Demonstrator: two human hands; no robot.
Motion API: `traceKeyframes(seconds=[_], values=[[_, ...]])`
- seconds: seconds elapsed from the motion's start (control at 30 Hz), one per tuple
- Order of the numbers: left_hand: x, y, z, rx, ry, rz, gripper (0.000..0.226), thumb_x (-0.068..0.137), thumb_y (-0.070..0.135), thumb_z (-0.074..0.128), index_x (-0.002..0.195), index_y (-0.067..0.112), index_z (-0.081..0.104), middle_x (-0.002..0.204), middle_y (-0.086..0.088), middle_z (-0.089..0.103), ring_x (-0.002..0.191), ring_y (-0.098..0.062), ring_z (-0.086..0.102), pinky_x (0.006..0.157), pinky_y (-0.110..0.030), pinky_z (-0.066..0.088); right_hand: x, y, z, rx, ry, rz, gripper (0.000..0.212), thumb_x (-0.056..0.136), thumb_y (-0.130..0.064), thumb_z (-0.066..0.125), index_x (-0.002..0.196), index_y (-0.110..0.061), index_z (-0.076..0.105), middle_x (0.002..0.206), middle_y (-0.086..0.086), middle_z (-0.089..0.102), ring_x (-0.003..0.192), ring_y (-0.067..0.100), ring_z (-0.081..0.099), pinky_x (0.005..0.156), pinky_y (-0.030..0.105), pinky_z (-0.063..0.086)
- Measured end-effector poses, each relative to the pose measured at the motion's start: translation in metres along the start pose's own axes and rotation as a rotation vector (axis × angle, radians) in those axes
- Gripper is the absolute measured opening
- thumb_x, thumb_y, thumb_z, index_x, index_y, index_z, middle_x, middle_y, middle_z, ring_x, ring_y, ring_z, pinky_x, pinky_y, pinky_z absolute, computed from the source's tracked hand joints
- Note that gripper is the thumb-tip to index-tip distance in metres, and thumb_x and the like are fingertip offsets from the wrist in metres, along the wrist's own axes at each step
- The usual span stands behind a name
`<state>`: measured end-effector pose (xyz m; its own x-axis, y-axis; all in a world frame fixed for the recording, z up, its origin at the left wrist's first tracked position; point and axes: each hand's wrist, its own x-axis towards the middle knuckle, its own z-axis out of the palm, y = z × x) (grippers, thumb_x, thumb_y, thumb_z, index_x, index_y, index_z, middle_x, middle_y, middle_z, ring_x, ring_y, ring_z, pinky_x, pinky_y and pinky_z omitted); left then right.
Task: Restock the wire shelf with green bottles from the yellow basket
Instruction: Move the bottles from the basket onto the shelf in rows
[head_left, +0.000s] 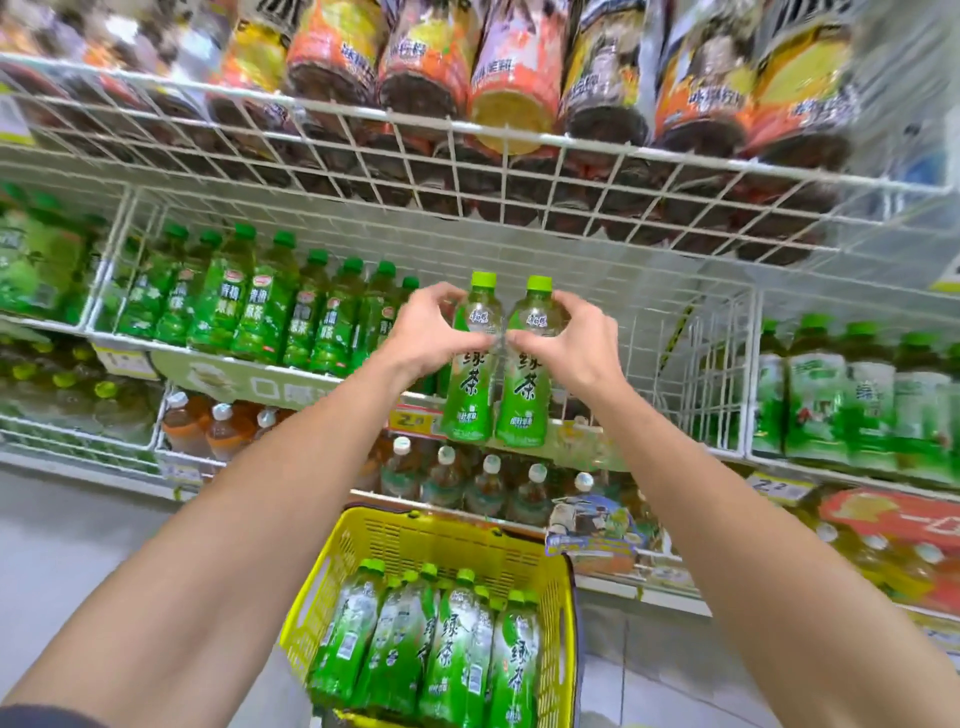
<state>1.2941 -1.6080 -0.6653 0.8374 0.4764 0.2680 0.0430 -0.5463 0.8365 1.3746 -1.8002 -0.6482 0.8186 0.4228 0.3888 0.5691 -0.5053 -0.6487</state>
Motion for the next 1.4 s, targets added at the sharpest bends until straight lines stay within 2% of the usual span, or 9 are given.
traceKeyframes(seconds=[0.2,0.33,0.47,0.73,0.8,0.93,1.13,1.23,1.4], values=[[0.045,-0.001,0.006,0.004,-0.008,0.014,0.070,0.066,0.031,0.094,0.126,0.011,0.063,0.112,0.006,0.064,0.104,-0.011,0.060,0.091,-0.024,0.044,0.044,0.013,0.021,0.094,-0.002,0.122,0.087,0.070,-0.049,0.088,0.142,-0.015,0.053,0.136,0.009,0.060,0.129,0.025,0.054,0.110,0.034,0.042],[0.079,-0.020,0.016,-0.051,-0.051,0.018,0.044,0.070,0.017,0.092,0.104,0.023,0.065,0.097,0.013,0.066,0.081,0.008,0.062,0.072,-0.016,0.051,0.076,0.032,0.048,0.156,0.013,0.106,0.056,0.062,-0.048,0.093,0.106,-0.030,0.064,0.103,-0.006,0.072,0.100,0.017,0.068,0.094,0.032,0.055],[0.107,-0.028,0.030,0.035,-0.136,0.029,0.048,0.071,0.016,0.091,0.110,0.012,0.063,0.100,0.004,0.066,0.093,-0.007,0.063,0.078,-0.008,0.045,0.095,0.054,0.070,0.107,0.004,0.118,0.052,0.066,-0.040,0.092,0.109,-0.025,0.067,0.105,-0.002,0.072,0.098,0.016,0.067,0.092,0.024,0.050],[0.155,-0.078,0.060,0.124,-0.233,-0.019,0.058,0.061,0.028,0.095,0.113,0.016,0.070,0.109,0.001,0.071,0.098,-0.019,0.069,0.081,-0.033,0.058,0.114,0.099,0.119,0.111,-0.002,0.229,0.053,0.067,-0.036,0.092,0.108,-0.025,0.061,0.098,-0.008,0.067,0.092,0.012,0.065,0.081,0.021,0.049],[0.164,-0.083,0.062,0.145,-0.233,-0.027,0.055,0.060,0.034,0.095,0.108,0.018,0.072,0.103,0.002,0.073,0.093,-0.017,0.069,0.081,-0.031,0.057,0.118,0.107,0.128,0.111,-0.008,0.239,0.056,0.066,-0.037,0.092,0.111,-0.025,0.062,0.099,-0.010,0.069,0.090,0.010,0.066,0.084,0.025,0.054],[0.180,-0.092,0.062,0.173,-0.271,-0.087,0.043,0.063,0.032,0.096,0.097,0.020,0.072,0.093,0.004,0.073,0.087,-0.013,0.069,0.071,-0.021,0.053,0.131,0.118,0.134,0.117,-0.059,0.228,0.055,0.066,-0.035,0.093,0.112,-0.021,0.065,0.093,-0.017,0.067,0.082,-0.010,0.059,0.073,0.005,0.046],[0.191,-0.091,0.077,0.218,-0.320,-0.102,0.054,0.062,0.042,0.094,0.106,0.021,0.071,0.104,0.004,0.070,0.093,-0.014,0.068,0.081,-0.032,0.059,0.148,0.140,0.129,0.060,-0.085,0.222,0.056,0.066,-0.040,0.093,0.113,-0.019,0.071,0.096,-0.011,0.070,0.086,0.005,0.065,0.066,0.003,0.039],[0.193,-0.086,0.091,0.254,-0.332,-0.084,0.065,0.064,0.042,0.093,0.118,0.018,0.065,0.112,0.004,0.063,0.098,-0.016,0.064,0.076,-0.024,0.050,0.148,0.151,0.125,0.040,-0.062,0.235,0.054,0.066,-0.038,0.093,0.110,-0.018,0.070,0.094,-0.010,0.069,0.089,0.011,0.067,0.069,0.013,0.042],[0.197,-0.083,0.100,0.337,-0.360,-0.088,0.057,0.070,0.036,0.092,0.113,0.014,0.063,0.108,-0.002,0.064,0.097,-0.021,0.063,0.078,-0.028,0.052,0.143,0.160,0.129,0.031,-0.061,0.221,0.060,0.067,-0.037,0.092,0.117,-0.015,0.069,0.098,-0.006,0.070,0.089,0.011,0.064,0.067,0.011,0.039]])
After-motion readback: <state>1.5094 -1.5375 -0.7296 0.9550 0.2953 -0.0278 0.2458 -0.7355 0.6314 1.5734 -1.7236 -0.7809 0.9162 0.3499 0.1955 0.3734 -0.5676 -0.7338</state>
